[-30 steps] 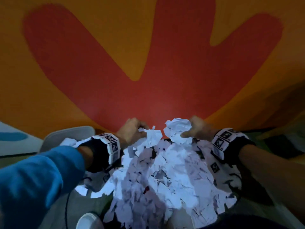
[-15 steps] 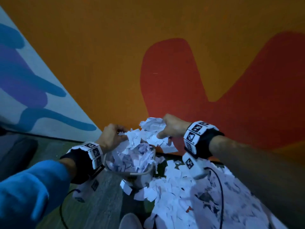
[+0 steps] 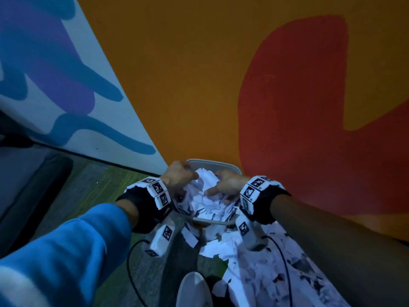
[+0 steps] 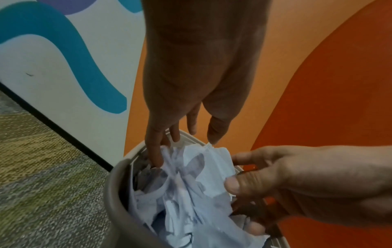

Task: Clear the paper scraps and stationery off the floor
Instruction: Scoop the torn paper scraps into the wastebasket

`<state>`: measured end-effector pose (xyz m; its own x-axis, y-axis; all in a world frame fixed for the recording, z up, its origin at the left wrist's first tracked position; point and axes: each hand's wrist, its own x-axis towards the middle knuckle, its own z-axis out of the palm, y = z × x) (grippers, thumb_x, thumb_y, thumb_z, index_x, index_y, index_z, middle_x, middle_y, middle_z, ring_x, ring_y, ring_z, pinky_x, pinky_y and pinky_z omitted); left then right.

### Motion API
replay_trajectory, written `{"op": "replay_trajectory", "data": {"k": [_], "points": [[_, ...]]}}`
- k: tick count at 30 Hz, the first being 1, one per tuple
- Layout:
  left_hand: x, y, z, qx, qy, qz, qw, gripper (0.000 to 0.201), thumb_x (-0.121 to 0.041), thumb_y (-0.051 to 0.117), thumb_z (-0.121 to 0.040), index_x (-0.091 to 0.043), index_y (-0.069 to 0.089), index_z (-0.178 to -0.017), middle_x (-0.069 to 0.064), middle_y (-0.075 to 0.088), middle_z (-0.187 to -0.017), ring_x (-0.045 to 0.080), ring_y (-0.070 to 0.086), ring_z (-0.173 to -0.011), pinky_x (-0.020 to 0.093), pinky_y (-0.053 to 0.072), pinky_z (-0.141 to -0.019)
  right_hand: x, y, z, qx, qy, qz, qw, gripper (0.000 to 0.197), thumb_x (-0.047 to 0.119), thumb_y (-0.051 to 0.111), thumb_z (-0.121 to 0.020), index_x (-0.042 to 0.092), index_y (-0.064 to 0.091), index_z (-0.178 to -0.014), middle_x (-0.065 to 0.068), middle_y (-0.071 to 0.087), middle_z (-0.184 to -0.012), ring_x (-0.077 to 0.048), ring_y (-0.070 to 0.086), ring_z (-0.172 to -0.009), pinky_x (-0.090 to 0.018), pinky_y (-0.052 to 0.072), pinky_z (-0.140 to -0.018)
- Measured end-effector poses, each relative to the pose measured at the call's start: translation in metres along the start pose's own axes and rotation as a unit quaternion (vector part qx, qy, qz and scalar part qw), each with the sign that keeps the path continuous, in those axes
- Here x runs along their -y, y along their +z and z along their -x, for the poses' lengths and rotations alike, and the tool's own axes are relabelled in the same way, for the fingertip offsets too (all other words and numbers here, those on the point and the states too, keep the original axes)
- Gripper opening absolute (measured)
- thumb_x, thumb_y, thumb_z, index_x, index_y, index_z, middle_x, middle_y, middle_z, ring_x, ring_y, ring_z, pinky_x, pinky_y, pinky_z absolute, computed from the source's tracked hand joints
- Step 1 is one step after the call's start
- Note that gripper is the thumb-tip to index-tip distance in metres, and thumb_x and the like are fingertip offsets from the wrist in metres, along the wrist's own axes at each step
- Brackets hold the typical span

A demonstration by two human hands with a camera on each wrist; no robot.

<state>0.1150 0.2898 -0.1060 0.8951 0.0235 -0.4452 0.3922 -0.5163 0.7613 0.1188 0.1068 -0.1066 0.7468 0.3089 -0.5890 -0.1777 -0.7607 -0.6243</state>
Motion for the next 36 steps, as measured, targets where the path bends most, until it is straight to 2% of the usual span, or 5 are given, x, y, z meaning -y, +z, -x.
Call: {"op": "replay_trajectory", "data": {"k": [3,11,23,29,36], "points": [[-0.009,-0.007,0.009,0.002,0.015,-0.003,1.0,0.01,-0.016,0.067,-0.092,-0.009,0.069,-0.099,0.006,0.067,-0.081,0.018,0.06,-0.069,0.023,0.045,-0.052,0.002,-0.02,0.012,-0.007,-0.025,0.085,0.996,0.08,0.029,0.077,-0.084,0.014,0.034,-0.15,-0.005,0.056,-0.136,-0.03,0.063,-0.112,-0.046,0.058,-0.086],[-0.039,-0.006,0.026,0.035,0.059,0.019,0.997,0.01,-0.022,0.062,-0.096,-0.015,0.07,-0.095,0.002,0.055,-0.078,0.013,0.045,-0.061,0.026,0.038,-0.048,0.004,-0.073,0.066,-0.043,-0.082,0.18,0.979,0.037,0.027,0.075,-0.086,0.013,0.068,-0.119,-0.003,0.075,-0.09,-0.015,0.073,-0.076,-0.037,0.062,-0.07],[-0.104,0.123,0.056,0.261,0.237,-0.147,0.924,0.024,0.007,0.052,-0.085,-0.003,0.071,-0.095,0.01,0.072,-0.077,0.018,0.065,-0.065,0.029,0.052,-0.06,-0.112,-0.11,0.135,0.014,-0.013,0.214,0.977,0.023,0.03,0.071,-0.089,0.014,0.072,-0.105,-0.001,0.073,-0.081,-0.012,0.067,-0.065,-0.028,0.056,-0.061],[-0.064,0.239,0.013,0.298,0.208,-0.369,0.856,0.028,-0.019,0.064,-0.093,-0.016,0.068,-0.121,0.002,0.069,-0.118,0.018,0.065,-0.106,0.03,0.051,-0.093,-0.259,-0.109,0.101,0.021,0.113,0.152,0.982,0.034,0.032,0.072,-0.089,0.012,0.064,-0.115,-0.01,0.069,-0.083,-0.018,0.063,-0.065,-0.028,0.057,-0.06],[0.046,0.309,-0.028,0.184,-0.027,-0.359,0.915,0.108,-0.068,0.07,-0.075,-0.019,0.018,-0.155,0.02,0.031,-0.153,0.041,0.04,-0.136,0.047,0.037,-0.111,-0.41,-0.081,0.078,-0.023,0.174,0.111,0.978,0.093,0.088,0.055,-0.066,0.024,0.049,-0.133,0.002,0.057,-0.124,-0.02,0.061,-0.105,-0.035,0.052,-0.089]]}}
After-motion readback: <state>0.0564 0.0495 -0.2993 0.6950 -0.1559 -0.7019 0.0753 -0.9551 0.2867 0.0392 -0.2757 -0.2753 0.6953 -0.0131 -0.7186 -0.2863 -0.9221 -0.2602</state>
